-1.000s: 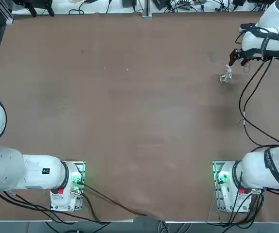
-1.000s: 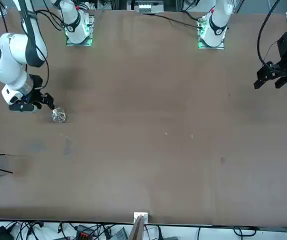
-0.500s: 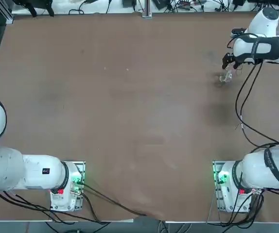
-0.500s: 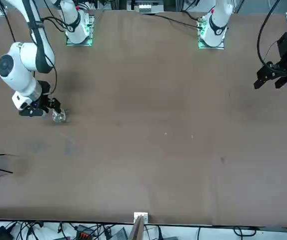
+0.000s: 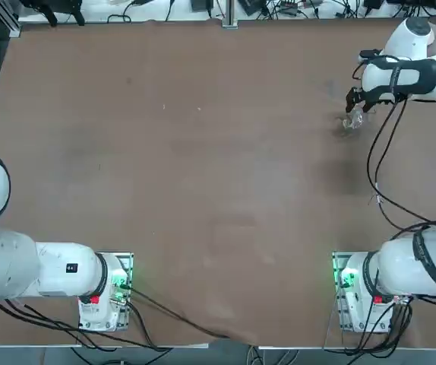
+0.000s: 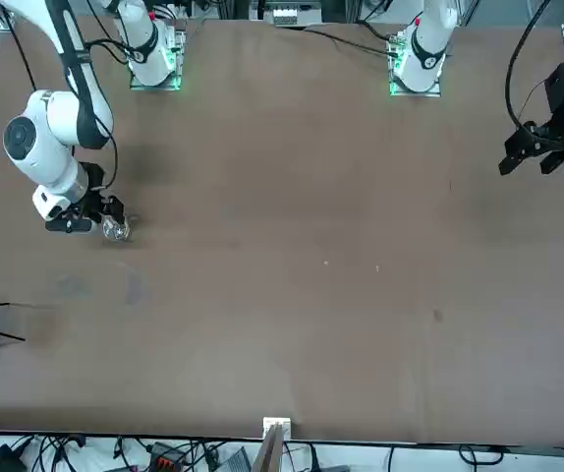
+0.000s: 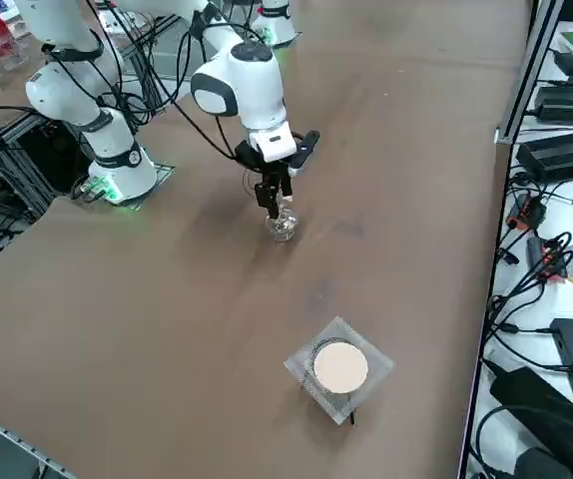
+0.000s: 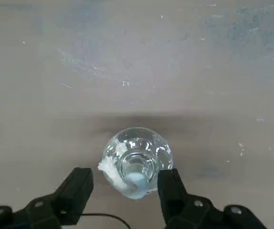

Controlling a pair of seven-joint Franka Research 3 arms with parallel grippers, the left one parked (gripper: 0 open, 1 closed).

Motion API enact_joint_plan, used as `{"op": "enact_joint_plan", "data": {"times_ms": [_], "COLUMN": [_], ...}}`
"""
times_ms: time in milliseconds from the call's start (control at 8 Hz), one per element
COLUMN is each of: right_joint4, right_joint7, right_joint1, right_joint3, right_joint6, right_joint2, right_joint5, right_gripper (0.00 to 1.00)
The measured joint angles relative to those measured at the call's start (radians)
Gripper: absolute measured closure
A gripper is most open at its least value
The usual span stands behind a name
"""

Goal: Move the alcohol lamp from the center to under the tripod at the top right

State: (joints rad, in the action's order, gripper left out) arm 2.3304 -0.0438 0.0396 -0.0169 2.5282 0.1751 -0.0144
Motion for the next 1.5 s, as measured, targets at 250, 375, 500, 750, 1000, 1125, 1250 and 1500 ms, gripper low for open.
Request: {"op": "enact_joint_plan", "data": {"times_ms": [250,375,500,750,1000,1125,1250,1500], "right_joint4": [0.000,0.000,0.000,0.000,0.000,0.000,-0.001,-0.003], "right_joint7": [0.000,0.000,0.001,0.001,0.001,0.001,0.001,0.003], "right_joint1": [0.001,0.003,0.006,0.010,0.011,0.013,0.014,0.018], "right_joint3": [-0.001,-0.001,-0.001,-0.001,-0.001,-0.002,-0.002,-0.002], "right_joint6": [0.008,0.010,0.011,0.011,0.011,0.011,0.011,0.010], "right_joint2": [0.011,0.013,0.013,0.015,0.016,0.016,0.015,0.015], "right_joint5": [0.000,0.000,0.000,0.000,0.000,0.000,0.000,0.005], "right_gripper": [0.22,0.29,0.33,0.41,0.53,0.67,0.70,0.71]}}
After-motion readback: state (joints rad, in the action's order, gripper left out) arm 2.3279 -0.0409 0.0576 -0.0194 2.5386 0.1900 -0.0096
